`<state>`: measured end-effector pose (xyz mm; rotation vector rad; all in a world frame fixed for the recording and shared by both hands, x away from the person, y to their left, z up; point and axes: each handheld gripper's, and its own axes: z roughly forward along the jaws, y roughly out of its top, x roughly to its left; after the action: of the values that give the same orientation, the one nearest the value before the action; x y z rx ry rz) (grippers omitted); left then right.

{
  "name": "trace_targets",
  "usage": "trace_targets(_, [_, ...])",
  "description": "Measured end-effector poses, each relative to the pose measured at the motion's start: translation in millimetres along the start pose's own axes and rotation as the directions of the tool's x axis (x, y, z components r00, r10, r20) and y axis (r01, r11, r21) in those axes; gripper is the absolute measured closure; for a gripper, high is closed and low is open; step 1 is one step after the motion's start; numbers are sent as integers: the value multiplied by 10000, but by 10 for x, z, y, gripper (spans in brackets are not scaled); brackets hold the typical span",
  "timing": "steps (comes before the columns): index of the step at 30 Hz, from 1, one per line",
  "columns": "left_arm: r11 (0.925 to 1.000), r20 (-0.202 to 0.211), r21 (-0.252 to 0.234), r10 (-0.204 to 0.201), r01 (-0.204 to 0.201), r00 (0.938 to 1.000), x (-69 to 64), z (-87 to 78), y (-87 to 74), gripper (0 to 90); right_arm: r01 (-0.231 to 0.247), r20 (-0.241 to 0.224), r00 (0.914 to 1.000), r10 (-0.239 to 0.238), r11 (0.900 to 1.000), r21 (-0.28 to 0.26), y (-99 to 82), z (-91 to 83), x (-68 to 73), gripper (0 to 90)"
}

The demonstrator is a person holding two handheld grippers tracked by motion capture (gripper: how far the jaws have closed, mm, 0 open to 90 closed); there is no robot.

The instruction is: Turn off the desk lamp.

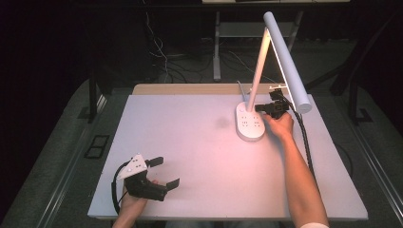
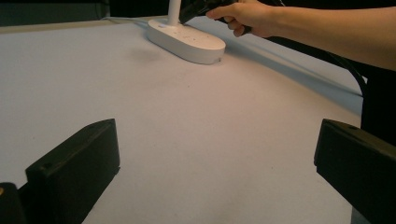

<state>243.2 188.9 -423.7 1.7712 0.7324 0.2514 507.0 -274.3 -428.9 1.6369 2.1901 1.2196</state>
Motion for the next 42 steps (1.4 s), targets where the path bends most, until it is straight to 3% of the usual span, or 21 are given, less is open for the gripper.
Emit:
trace_targets(17, [10000,-50,-59,1,-1,10000,-2,-11,3,0,49,71,10000,-48,9999,-148,-34,-3,7,900])
trace_targets(20, [10000,-59,-60,25,-25,10000,1,-16,4,0,-182,-18,9998,182,9993,-337,-47,-17,-11,899])
trace_targets(23, [10000,-59,-64,19,-19,10000,2,-19,4,0,4,193,9998,0,9998,-208,-38,-36,7,899])
trace_targets(27, [10000,-72,-48,74,-74,9999,-9,-20,6,0,68,43,10000,-65,9981,-611,-36,-128,-26,899])
trace_targets(39, [10000,-13,-20,91,-91,10000,-12,-10,6,0,817,-61,9966,-821,9956,-464,-65,-386,103,898])
trace_targets(42, [9999,7,-19,101,-101,9999,-18,-5,7,0,796,-162,9966,-805,9956,-490,-86,-473,136,878])
